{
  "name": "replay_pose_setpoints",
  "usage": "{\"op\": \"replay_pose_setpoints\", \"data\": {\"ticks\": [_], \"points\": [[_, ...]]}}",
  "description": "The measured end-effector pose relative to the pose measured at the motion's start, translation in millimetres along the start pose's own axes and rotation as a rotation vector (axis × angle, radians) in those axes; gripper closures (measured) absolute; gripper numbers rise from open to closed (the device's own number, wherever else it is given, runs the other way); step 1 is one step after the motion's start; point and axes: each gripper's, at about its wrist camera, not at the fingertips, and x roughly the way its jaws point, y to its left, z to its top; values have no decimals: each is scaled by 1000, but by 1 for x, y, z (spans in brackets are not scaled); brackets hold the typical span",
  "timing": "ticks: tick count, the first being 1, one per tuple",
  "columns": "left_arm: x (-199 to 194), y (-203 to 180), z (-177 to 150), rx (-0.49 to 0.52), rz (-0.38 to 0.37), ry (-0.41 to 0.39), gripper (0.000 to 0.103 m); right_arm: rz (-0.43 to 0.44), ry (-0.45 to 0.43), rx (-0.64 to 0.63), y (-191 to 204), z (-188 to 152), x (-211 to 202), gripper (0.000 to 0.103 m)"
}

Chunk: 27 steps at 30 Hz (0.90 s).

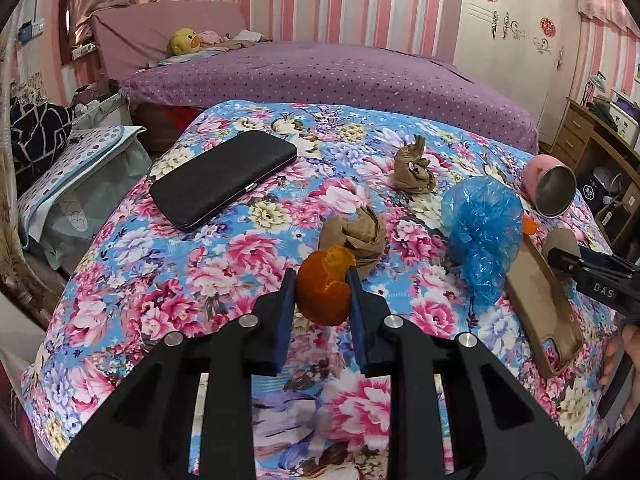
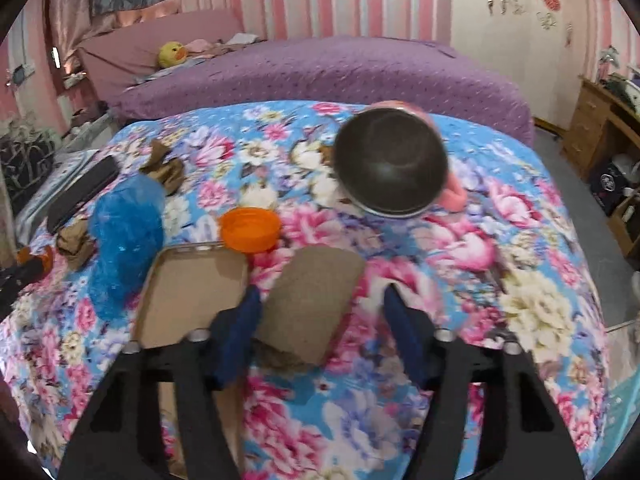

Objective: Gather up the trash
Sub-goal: 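Carry the peel in the left tool while the right tool carries the tube to the basket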

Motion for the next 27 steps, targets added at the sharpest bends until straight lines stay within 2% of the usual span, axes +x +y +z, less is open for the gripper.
{"op": "replay_pose_setpoints", "data": {"ticks": [6,11,18,27], "points": [[-8,1,1,-24,-12,-17,79,0,-80,-13,0,-7,-24,70],[-19,-3,-1,-45,-17,-39,79,-41,-151,1,-21,-22,-68,71],[-42,-28,-10,-39,-41,-69,79,-90,-192,21,-54,-51,-124,71],[-60,-56,-36,-20,-24,-67,79,-102,-215,29,-82,-80,-153,71]]}}
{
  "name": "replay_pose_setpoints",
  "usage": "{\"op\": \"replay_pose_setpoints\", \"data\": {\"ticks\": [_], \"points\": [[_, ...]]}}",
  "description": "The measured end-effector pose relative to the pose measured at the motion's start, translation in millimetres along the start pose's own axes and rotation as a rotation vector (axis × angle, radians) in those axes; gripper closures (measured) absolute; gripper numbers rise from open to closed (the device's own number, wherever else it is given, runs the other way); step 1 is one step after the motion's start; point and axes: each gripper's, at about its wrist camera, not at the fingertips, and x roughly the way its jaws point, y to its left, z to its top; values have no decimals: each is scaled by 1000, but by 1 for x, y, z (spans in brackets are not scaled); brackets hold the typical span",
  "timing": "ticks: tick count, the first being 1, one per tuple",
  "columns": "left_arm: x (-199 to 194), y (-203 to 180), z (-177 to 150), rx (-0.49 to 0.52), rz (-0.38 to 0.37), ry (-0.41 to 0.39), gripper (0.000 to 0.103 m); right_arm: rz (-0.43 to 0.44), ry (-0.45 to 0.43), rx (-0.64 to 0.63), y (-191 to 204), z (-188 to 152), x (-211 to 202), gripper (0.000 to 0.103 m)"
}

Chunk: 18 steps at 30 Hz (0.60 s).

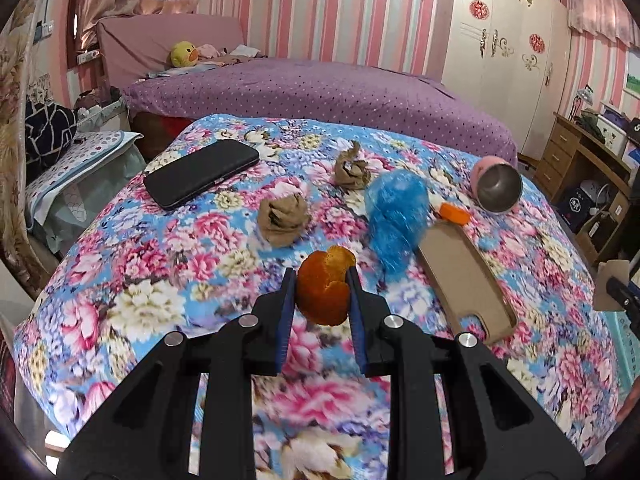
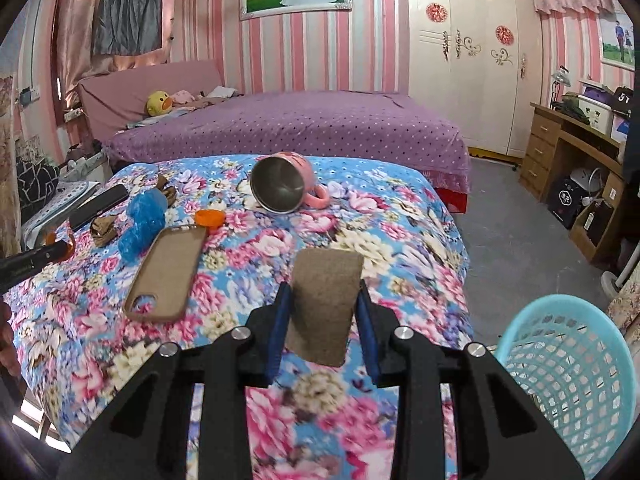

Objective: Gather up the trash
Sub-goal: 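Carry the peel in the left tool while the right tool carries the tube to the basket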

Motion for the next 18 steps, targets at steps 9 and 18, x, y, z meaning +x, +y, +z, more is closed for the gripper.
{"op": "replay_pose_setpoints", "data": {"ticks": [9,18], "points": [[-15,-43,-17,41,5,-26,79,-9,-48,10,-29,-2,-23,71],[-29,-123,-23,102,-83,-53,79,-80,-84,61,-86,-10,-51,71]]}}
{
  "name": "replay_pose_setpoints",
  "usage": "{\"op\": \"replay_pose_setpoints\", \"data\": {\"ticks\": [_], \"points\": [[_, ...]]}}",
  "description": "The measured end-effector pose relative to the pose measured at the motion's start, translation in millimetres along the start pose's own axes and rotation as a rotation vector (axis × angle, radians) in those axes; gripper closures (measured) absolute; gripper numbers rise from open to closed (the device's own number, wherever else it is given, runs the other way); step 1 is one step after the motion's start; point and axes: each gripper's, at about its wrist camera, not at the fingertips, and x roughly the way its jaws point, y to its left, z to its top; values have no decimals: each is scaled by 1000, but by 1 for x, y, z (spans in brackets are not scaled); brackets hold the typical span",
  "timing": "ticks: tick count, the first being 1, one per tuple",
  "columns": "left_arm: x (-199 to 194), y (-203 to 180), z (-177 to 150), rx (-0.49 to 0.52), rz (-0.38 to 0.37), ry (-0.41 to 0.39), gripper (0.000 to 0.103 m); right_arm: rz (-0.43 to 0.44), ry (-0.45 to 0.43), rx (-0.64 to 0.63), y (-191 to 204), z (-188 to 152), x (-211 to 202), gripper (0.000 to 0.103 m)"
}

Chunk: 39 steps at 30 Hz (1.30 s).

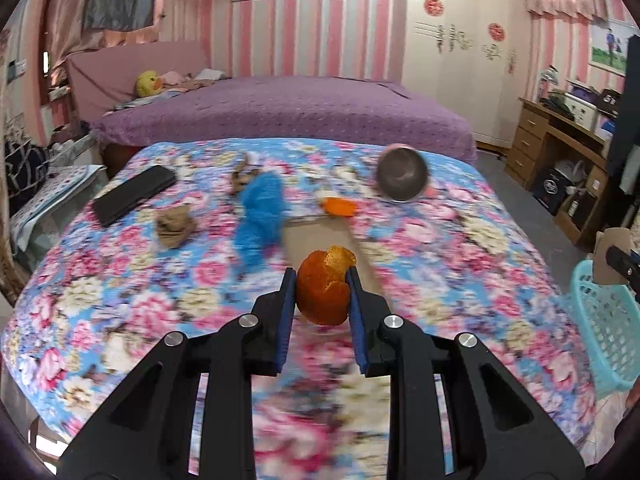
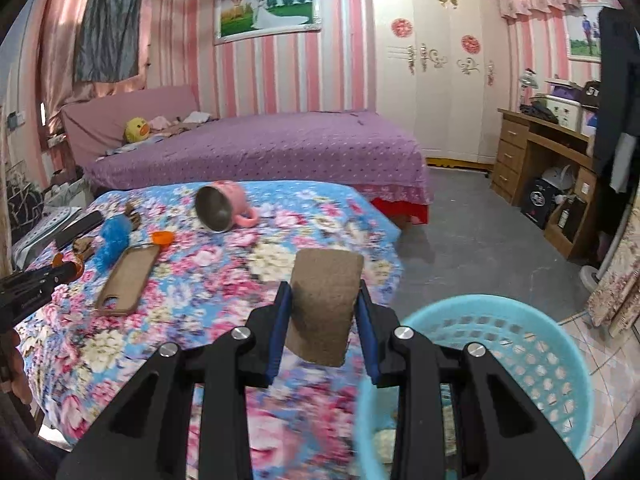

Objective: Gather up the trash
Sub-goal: 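Carry the peel in the left tool while the right tool carries the tube to the basket, then open the left tool to drop the peel in the basket while the right tool holds the tube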

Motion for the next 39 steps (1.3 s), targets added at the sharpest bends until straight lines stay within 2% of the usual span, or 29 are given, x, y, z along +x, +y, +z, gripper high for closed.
{"op": "replay_pose_setpoints", "data": {"ticks": [9,22,30,39], "points": [[-3,-63,0,51,-76,-20,79,-102,-4,49,-66,-9,-17,71],[-9,-161,-12,167,-201,-23,79,-221,4,100,-128,-23,-34,71],[-7,-230,-37,203,-346,29,79,-249,0,149,-158,-32,-43,71],[-3,-289,-44,287,-380,29,79,-277,-12,210,-185,-37,-46,71]]}}
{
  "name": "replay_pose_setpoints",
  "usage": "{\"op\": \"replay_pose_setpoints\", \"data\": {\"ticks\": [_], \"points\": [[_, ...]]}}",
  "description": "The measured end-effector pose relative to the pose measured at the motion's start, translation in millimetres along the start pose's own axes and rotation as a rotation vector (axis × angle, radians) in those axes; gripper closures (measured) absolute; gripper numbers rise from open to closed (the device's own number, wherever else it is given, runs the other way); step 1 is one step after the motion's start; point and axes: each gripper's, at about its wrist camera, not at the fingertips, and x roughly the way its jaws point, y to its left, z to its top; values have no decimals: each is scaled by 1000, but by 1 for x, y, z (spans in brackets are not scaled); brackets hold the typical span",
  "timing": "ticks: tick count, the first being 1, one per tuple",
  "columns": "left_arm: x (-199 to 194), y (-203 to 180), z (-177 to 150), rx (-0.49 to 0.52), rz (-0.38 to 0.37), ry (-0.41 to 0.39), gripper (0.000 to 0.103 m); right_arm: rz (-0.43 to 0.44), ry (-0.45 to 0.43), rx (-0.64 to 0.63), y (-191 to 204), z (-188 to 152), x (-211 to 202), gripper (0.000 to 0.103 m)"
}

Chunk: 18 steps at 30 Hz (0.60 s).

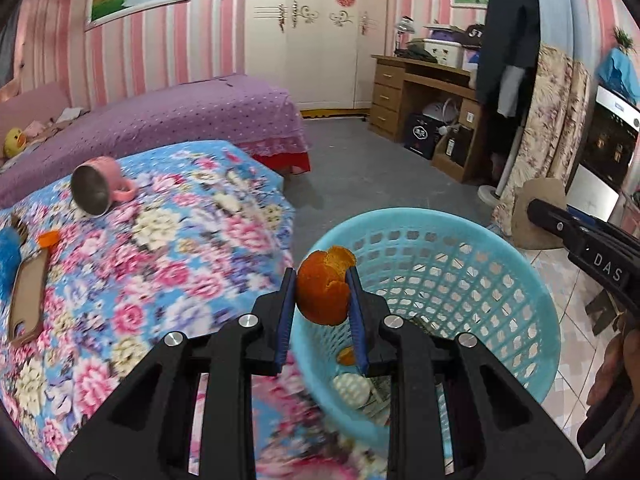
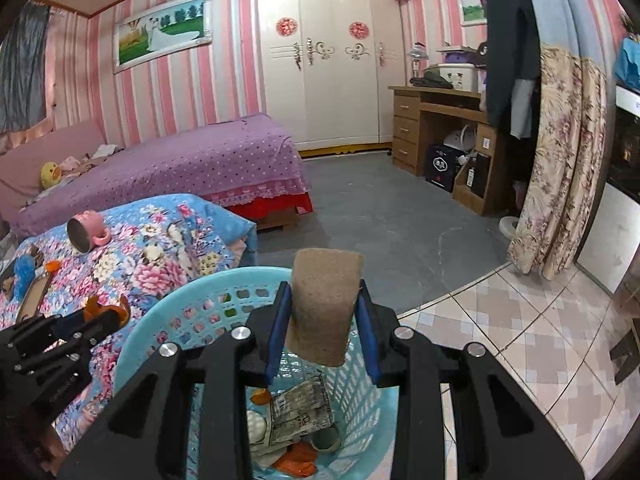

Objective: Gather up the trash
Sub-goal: 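Open the left tool to drop the peel in the basket while the right tool holds the tube, then open the right tool to drop the cardboard tube into the basket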

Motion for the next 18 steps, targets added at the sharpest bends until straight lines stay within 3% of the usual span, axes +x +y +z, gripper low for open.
{"op": "replay_pose_setpoints", "data": {"ticks": [6,7,10,18], "points": [[4,-11,8,4,-27,2,78,-6,1,28,-11,-2,3,71],[5,-11,9,4,-28,4,73,-7,3,26,-10,-3,4,71],[7,-13,9,18,-41,20,41,-1,10,27,-9,-3,7,71],[-1,3,6,27,40,-25,18,8,8,13,-2,-2,8,71]]}}
